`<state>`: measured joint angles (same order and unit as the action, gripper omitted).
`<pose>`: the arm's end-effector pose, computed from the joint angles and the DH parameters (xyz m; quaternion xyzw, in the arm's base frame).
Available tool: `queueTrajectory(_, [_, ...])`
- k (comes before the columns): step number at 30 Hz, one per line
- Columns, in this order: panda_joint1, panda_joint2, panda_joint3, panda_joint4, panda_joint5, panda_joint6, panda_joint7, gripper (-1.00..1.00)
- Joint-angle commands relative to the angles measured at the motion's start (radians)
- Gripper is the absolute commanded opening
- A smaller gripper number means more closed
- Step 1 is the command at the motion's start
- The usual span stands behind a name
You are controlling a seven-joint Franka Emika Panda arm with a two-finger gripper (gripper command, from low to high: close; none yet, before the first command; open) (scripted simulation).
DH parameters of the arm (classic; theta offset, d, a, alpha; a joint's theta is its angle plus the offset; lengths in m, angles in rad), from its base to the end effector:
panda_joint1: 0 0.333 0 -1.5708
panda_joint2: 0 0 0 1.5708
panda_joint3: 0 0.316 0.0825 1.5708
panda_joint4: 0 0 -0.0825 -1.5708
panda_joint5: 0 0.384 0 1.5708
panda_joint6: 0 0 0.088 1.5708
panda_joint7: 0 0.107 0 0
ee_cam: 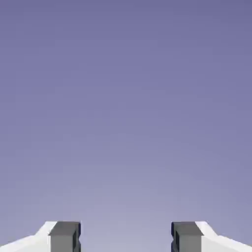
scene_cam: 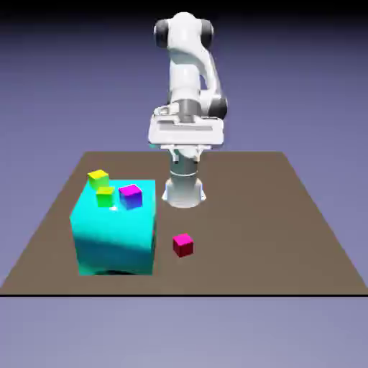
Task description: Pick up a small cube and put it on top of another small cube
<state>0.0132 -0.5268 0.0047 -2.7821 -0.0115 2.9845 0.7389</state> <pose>0.3989 0.0080 0.4476 -0.8760 0.3248 -0.3328 0.1279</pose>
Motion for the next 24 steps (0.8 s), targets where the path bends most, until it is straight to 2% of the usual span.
queueTrajectory(1, [0.001, 0.036, 0.004, 0.023, -0.010, -0.044, -0.002, 0.00])
queueTrajectory(24, [0.024, 0.860, 0.093, 0.556, -0.228, -1.044, -0.042, 0.00])
